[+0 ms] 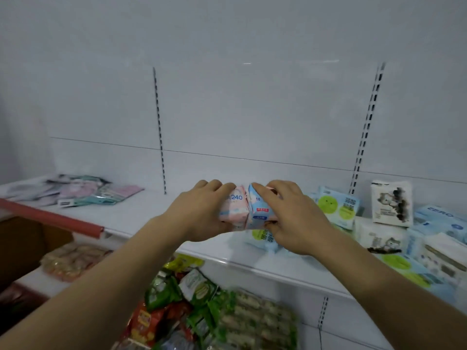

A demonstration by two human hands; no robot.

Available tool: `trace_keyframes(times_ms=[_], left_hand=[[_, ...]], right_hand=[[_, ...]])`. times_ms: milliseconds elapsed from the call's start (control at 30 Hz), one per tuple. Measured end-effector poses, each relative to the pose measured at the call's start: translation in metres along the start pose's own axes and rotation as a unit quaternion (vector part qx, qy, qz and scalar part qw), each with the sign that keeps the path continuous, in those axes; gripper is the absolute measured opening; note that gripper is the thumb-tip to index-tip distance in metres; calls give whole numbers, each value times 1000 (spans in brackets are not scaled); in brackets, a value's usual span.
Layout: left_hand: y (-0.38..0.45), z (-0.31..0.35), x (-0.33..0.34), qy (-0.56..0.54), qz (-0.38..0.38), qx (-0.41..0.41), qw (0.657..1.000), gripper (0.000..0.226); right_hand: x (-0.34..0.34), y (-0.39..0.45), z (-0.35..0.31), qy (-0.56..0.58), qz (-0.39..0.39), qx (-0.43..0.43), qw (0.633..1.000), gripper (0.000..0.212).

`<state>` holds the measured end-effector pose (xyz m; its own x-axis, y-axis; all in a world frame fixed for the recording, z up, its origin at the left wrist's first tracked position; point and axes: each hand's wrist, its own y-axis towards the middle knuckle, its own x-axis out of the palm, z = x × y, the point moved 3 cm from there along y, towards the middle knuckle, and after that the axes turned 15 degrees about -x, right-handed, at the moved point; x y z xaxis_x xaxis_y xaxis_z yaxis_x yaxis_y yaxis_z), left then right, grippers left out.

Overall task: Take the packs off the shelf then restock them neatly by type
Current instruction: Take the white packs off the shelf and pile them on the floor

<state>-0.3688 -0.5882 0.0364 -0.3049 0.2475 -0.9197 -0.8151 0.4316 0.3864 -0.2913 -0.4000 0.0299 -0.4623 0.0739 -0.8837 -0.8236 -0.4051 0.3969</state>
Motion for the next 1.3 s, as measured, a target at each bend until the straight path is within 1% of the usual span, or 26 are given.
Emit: trace_keyframes(times_ms=[100, 233, 400, 500, 667, 833, 1067, 1300], left_hand=[[-25, -56, -17, 11, 8, -44, 999, 90], [-68, -137, -34, 39, 7, -109, 993, 93], [-133, -243, -48, 63, -3, -195, 979, 97], [-174, -302, -45, 76, -18, -257, 963, 98], [-228, -395, -31, 83, -42, -347, 933, 97], [-262, -480, 2, 70, -67, -432, 897, 96], [-260, -594, 59, 72, -125, -530, 835, 91], [-279, -698, 104, 52, -136, -610, 779, 96]], right_hand=[[4, 42, -45, 15, 1, -41, 999, 83], [10, 102, -121, 30, -6, -107, 994, 84], [30, 169, -229, 55, 0, -177, 983, 87], [50, 203, -294, 81, -17, -223, 971, 89], [88, 257, -391, 133, -27, -286, 949, 91], [152, 314, -471, 171, -38, -342, 923, 93], [251, 412, -551, 208, -74, -409, 886, 90], [321, 496, -628, 236, -116, -455, 851, 91]])
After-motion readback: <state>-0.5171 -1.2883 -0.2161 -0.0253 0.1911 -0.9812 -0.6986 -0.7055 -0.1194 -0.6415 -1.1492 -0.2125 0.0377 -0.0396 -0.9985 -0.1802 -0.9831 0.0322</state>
